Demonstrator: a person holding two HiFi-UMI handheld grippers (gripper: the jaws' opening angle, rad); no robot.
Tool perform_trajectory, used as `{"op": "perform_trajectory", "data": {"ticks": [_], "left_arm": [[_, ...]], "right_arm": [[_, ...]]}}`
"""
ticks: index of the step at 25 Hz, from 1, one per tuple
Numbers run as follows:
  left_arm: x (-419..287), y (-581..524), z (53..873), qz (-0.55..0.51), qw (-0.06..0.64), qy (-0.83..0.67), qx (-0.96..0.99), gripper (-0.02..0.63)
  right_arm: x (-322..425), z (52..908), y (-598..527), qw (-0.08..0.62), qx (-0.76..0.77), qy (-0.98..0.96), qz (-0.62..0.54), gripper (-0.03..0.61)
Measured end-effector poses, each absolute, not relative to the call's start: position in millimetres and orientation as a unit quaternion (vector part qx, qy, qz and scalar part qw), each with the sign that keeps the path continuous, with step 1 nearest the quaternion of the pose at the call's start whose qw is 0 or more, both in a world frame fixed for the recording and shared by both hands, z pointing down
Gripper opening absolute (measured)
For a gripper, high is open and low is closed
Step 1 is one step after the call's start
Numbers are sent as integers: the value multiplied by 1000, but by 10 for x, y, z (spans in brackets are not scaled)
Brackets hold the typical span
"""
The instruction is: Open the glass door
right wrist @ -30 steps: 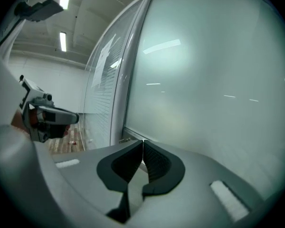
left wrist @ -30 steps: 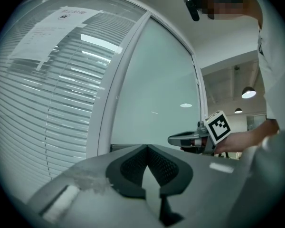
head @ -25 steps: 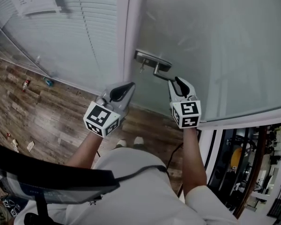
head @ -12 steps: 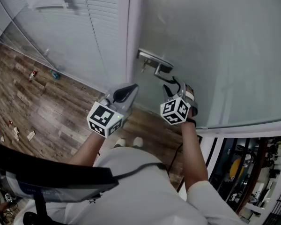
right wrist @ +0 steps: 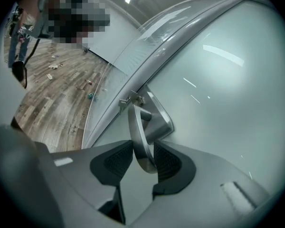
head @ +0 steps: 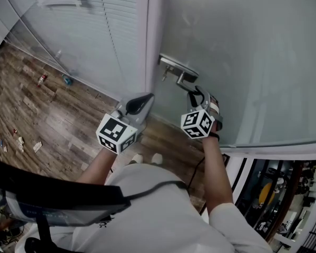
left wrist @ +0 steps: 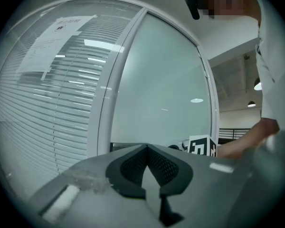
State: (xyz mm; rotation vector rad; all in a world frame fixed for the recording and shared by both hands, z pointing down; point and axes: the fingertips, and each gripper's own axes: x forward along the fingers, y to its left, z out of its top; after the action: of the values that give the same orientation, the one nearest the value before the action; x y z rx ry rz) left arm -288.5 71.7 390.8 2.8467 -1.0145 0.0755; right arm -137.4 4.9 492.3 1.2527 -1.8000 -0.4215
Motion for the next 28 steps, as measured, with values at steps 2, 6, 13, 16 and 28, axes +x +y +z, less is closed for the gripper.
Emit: {"op": "perform_trajectory", "data": {"ticks": [2,6,13,16,28], "left_arm": [[-2903,716,3900,25,58,-337,939,3],[-2931,733,3925,27,59,-340,938,3],[-2916,785,3963,31,63,-340,938,3],[-2858,804,3935,29,62,-336,939,3],[-2648,812,3947,37,55,-340,938,3]], "right_arm": [[-1373,4918,49,435,508,-724,-168,140],[-1378,4928,49,419,519,-730,-150,143],[-1395,4986,45,355,541,-758,-88,147],[-1394,5022,35,322,546,-771,-59,147],[-1349,5063,-73,346,508,-783,-96,137]]}}
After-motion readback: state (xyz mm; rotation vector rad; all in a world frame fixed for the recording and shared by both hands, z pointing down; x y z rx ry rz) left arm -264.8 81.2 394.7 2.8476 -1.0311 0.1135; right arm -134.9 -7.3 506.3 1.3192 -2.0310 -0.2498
